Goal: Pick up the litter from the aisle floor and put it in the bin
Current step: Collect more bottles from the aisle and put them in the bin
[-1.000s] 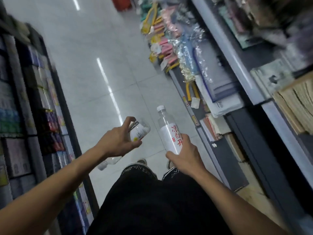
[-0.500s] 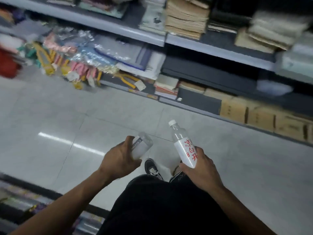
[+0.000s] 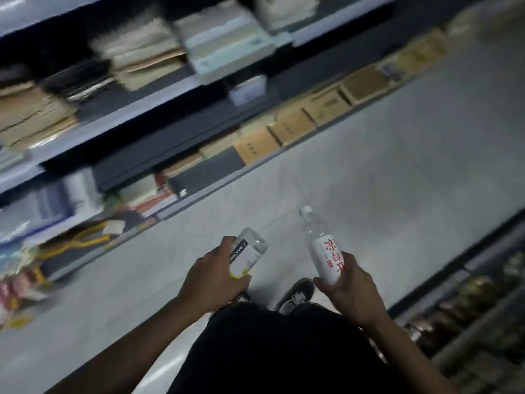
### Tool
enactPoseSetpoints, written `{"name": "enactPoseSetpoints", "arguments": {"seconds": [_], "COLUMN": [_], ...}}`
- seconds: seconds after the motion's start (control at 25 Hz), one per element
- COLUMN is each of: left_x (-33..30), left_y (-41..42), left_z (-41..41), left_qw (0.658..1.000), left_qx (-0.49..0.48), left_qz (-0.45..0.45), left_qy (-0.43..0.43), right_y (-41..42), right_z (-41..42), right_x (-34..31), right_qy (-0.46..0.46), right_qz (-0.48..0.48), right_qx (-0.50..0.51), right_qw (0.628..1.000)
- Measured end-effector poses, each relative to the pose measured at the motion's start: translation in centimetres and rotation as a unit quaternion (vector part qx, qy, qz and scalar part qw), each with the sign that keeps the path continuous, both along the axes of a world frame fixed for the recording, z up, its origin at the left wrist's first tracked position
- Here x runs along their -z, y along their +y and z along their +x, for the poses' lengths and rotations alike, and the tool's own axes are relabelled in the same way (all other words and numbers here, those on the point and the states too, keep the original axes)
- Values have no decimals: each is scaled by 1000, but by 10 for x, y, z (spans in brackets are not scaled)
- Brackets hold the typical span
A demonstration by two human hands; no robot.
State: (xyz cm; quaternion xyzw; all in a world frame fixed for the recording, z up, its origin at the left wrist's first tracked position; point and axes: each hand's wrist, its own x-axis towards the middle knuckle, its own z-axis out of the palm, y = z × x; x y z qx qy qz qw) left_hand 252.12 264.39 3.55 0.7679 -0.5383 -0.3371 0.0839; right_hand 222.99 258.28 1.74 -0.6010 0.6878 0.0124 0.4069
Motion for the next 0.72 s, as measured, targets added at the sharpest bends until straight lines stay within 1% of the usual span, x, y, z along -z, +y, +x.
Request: {"name": "enactPoseSetpoints", "arguments": {"seconds": [0.16,0.28,0.4,0.48,0.56,0.72], "left_x": [-3,-3,-1,4,8,11], "left_y": [-86,-145,-193,-216,-236,-281], "left_z": [-87,-150,-195,-211,-215,-209], "left_qw": [991,978,962,959,962,966], "left_qx": [130,209,272,281,269,250], "left_qz": [3,13,21,21,31,58], "left_qy": [8,20,21,19,19,2], "right_y": [-7,-7,-15,-33,-65,-164], "right_z": [-92,-144,-176,-190,-198,-204], "right_x": [5,7,11,14,14,9], "right_qy": [-5,-10,-4,-5,-3,-20], "right_qz": [-10,-21,-23,-21,-17,-22], "right_qx": [118,206,254,267,264,244], "right_qw": [993,978,967,963,964,969]}}
